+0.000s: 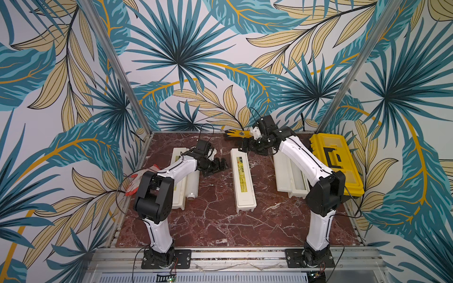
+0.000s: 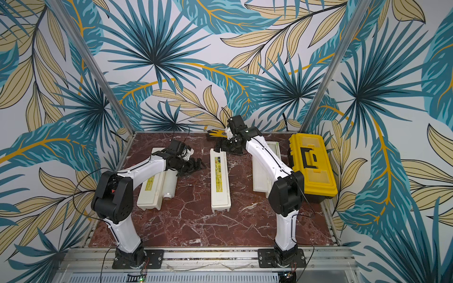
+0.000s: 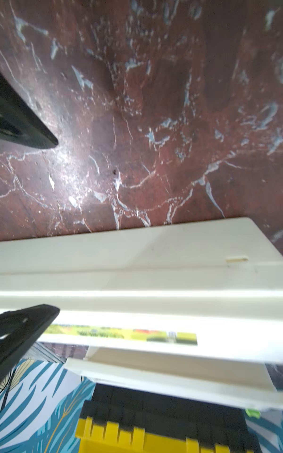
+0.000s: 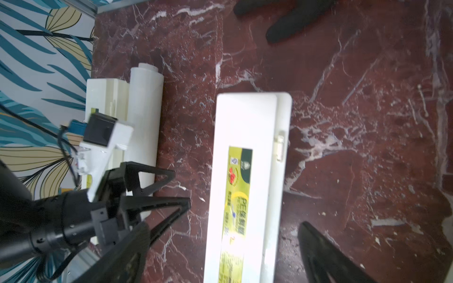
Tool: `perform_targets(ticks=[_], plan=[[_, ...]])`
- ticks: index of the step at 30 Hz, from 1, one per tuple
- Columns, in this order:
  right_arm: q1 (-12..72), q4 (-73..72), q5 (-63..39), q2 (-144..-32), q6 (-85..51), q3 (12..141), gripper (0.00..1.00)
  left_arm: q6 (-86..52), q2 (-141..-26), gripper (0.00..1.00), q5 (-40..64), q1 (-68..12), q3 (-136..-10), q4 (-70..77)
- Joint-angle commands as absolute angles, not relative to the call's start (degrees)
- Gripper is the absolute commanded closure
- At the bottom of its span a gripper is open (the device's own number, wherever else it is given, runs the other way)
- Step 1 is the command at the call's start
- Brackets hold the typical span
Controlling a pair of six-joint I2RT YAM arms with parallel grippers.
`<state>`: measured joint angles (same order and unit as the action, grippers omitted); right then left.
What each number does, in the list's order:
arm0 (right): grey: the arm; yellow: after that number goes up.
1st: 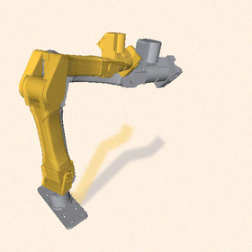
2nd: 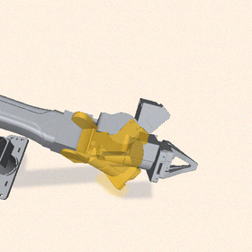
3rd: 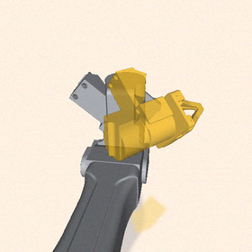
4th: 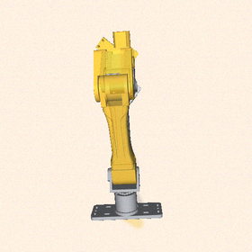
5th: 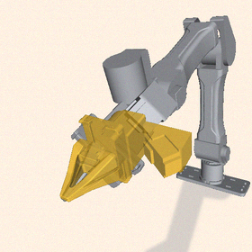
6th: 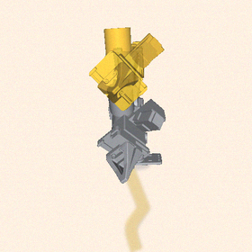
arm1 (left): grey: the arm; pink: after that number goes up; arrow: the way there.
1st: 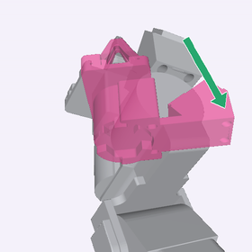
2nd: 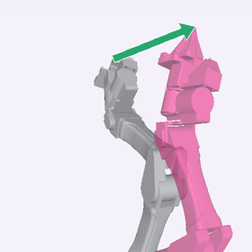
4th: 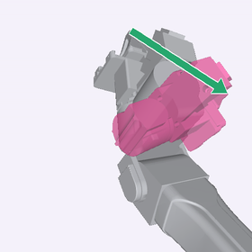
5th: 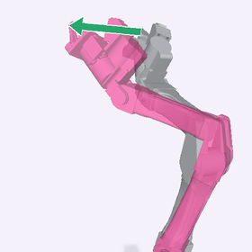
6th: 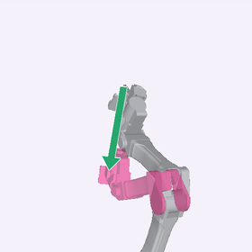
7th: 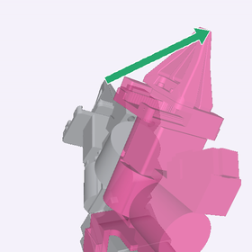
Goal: Put plastic wrap rolls into dispensers
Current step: Close the lid on the plastic wrap cutting box.
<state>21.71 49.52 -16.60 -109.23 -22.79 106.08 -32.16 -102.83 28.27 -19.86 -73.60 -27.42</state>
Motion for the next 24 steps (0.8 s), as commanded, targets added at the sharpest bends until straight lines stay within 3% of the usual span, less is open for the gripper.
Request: perform_targets(ticks=[1, 9, 18, 24], plan=[[18.5, 44.6, -27.4, -104.6, -21.3, 95.4, 0.13, -37.9, -98.6, 0.0, 29.8, -20.9, -68.5, -21.0], [17.2, 44.4, -39.0, -98.6, -15.9, 79.4, 0.29, -42.6, -93.0, 0.0, 27.4, -26.1, -61.7, -18.1], [16.9, 42.8, -41.3, -94.8, -13.4, 68.1, 0.31, -43.0, -90.6, 0.0, 28.7, -29.8, -57.1, -16.1], [16.9, 37.0, -44.0, -96.2, -16.1, 64.6, 0.4, -42.4, -90.9, 0.01, 31.5, -30.7, -54.2, -12.4]])
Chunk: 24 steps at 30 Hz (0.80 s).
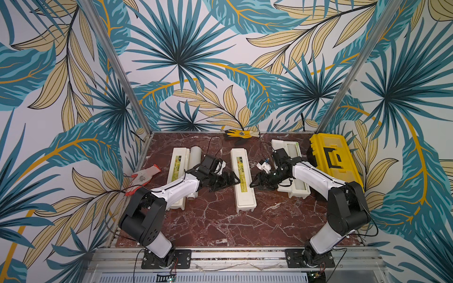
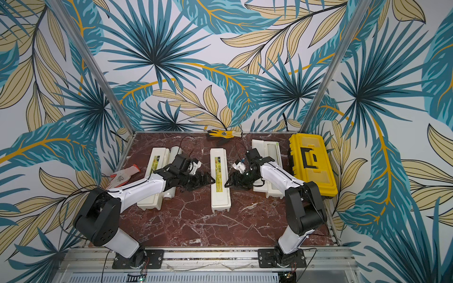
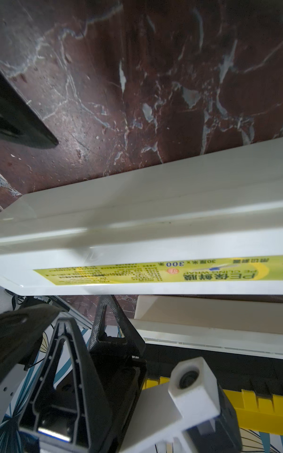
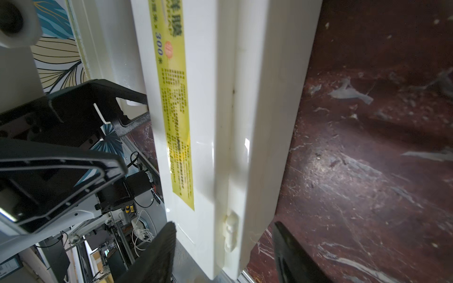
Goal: Put plastic wrap rolls into dispensers
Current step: Close the lid on the plastic wrap cutting box.
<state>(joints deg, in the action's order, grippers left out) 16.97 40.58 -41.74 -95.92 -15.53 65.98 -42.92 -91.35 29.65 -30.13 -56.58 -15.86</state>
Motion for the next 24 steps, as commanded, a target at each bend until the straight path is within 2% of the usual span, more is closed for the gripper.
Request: perform_targets(ticks=[1, 14, 24], plan=[[16.9, 36.8, -44.5, -96.7, -16.4, 64.6, 0.42, -42.6, -90.9, 0.01, 32.0, -30.8, -53.5, -11.5], [17.2, 32.4, -48.4, -100.9, -19.0, 64.1, 0.49, -41.9, -93.3, 0.03, 34.6, -31.8, -51.4, -9.1], [17.8, 29.9, -49.1, -101.0, -21.2, 64.2, 0.51, -41.8, -94.4, 0.05, 34.8, -32.2, -50.3, -8.4]])
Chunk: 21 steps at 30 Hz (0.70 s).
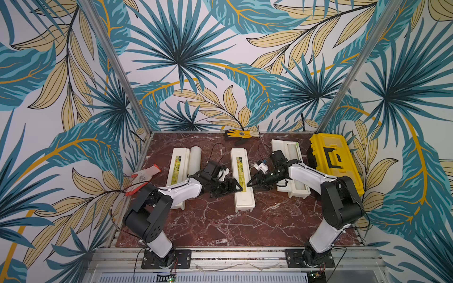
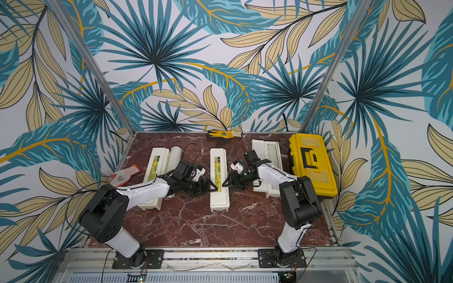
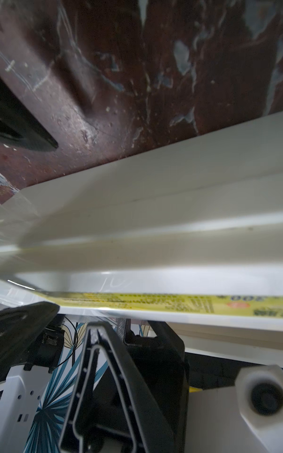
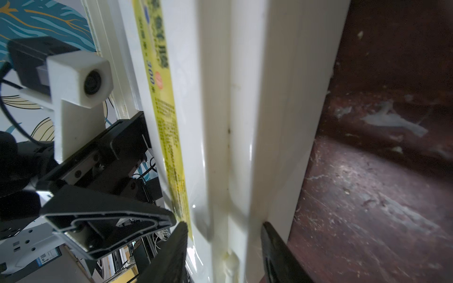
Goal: Put plastic wrap rolls into dispensers
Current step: Close the lid on the plastic wrap cutting box.
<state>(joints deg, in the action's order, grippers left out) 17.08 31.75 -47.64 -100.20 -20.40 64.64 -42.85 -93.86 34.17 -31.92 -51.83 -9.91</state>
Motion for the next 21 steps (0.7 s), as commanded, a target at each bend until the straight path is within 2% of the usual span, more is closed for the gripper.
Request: perform_targets(ticks=[1, 15, 21], plan=[[17.8, 30.6, -48.7, -101.4, -20.9, 64.6, 0.51, -41.9, -94.6, 0.05, 34.9, -32.2, -50.2, -8.4], [19.1, 27.8, -49.0, -105.1, -23.2, 65.0, 0.49, -41.6, -99.1, 0.15, 35.9, -33.6, -46.6, -7.1], [20.1, 28.3, -48.2, -106.8, -23.5, 65.6, 0.49, -42.1, -100.1, 0.33, 34.1, -34.1, -43.9, -6.9]])
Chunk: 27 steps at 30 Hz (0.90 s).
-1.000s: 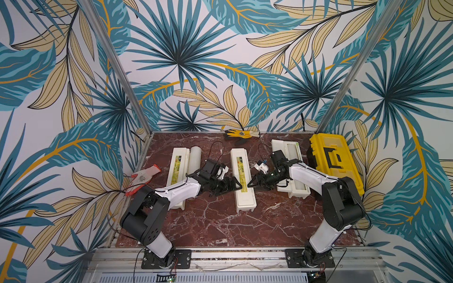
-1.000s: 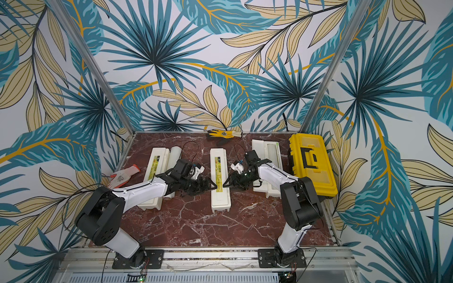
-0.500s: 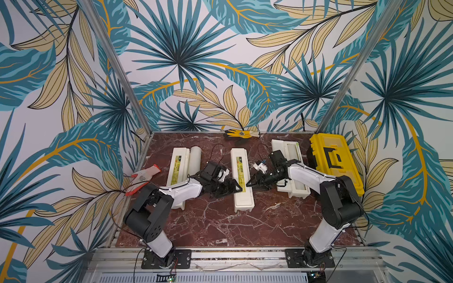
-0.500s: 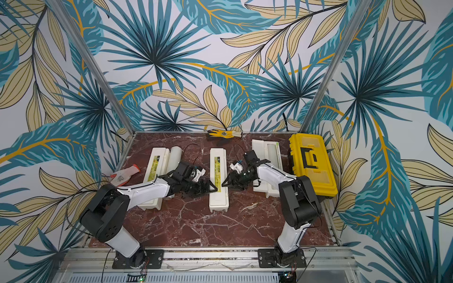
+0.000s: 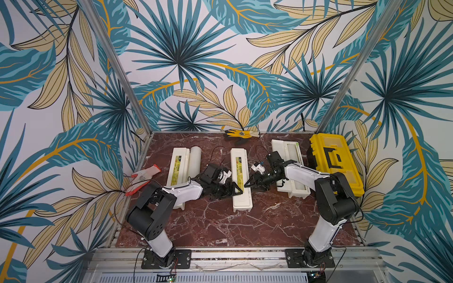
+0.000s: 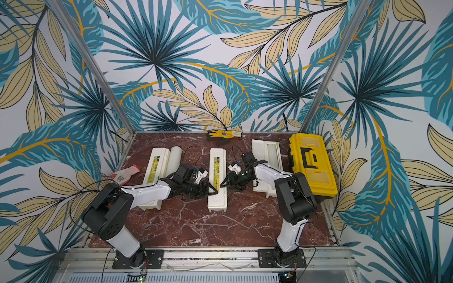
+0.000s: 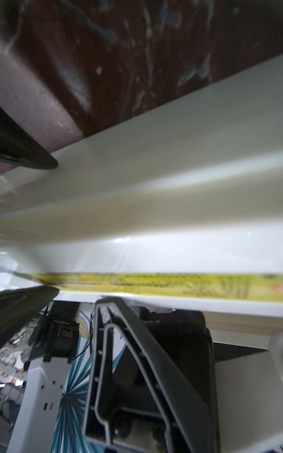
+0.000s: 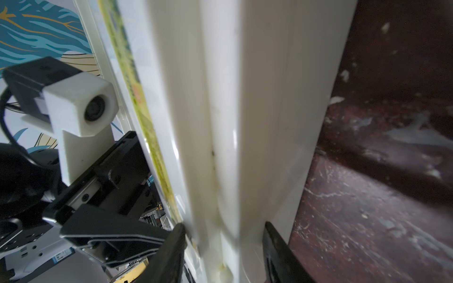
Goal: Put plastic wrap rolls into dispensers
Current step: Close the lid on the plastic wrap cutting box.
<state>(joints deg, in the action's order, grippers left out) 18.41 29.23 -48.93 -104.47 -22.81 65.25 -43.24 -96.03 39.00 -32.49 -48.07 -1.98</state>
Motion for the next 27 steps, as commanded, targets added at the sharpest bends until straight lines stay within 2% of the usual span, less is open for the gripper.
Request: perform_targets(ticks=[1, 3, 6, 10, 15, 19, 24, 27], plan=[[20.2, 28.3, -48.1, -107.0, -23.7, 65.6, 0.49, -42.2, -100.3, 0.34, 34.0, -34.0, -43.5, -7.0], [20.2, 28.3, -47.8, -107.2, -23.8, 65.6, 0.49, -43.1, -101.0, 0.38, 33.1, -34.0, -42.3, -7.0], [20.2, 28.6, -47.5, -107.0, -23.4, 65.8, 0.48, -44.2, -102.3, 0.38, 32.6, -34.0, -41.2, -7.1], [20.2, 30.0, -44.5, -105.4, -22.5, 67.0, 0.39, -44.0, -99.8, 0.34, 30.8, -34.0, -42.1, -7.6], [19.3, 30.3, -40.3, -105.1, -22.6, 71.5, 0.3, -39.4, -99.1, 0.31, 26.9, -34.1, -48.6, -17.4], [18.2, 27.9, -38.3, -105.9, -22.8, 75.5, 0.23, -37.6, -98.4, 0.24, 24.4, -33.8, -51.5, -20.2], [16.4, 24.0, -37.3, -109.5, -25.1, 80.5, 0.16, -36.3, -99.8, 0.22, 24.6, -32.4, -54.4, -21.8], [15.8, 22.8, -39.5, -115.0, -25.4, 85.6, 0.16, -35.9, -100.5, 0.22, 25.1, -32.1, -54.4, -21.9]])
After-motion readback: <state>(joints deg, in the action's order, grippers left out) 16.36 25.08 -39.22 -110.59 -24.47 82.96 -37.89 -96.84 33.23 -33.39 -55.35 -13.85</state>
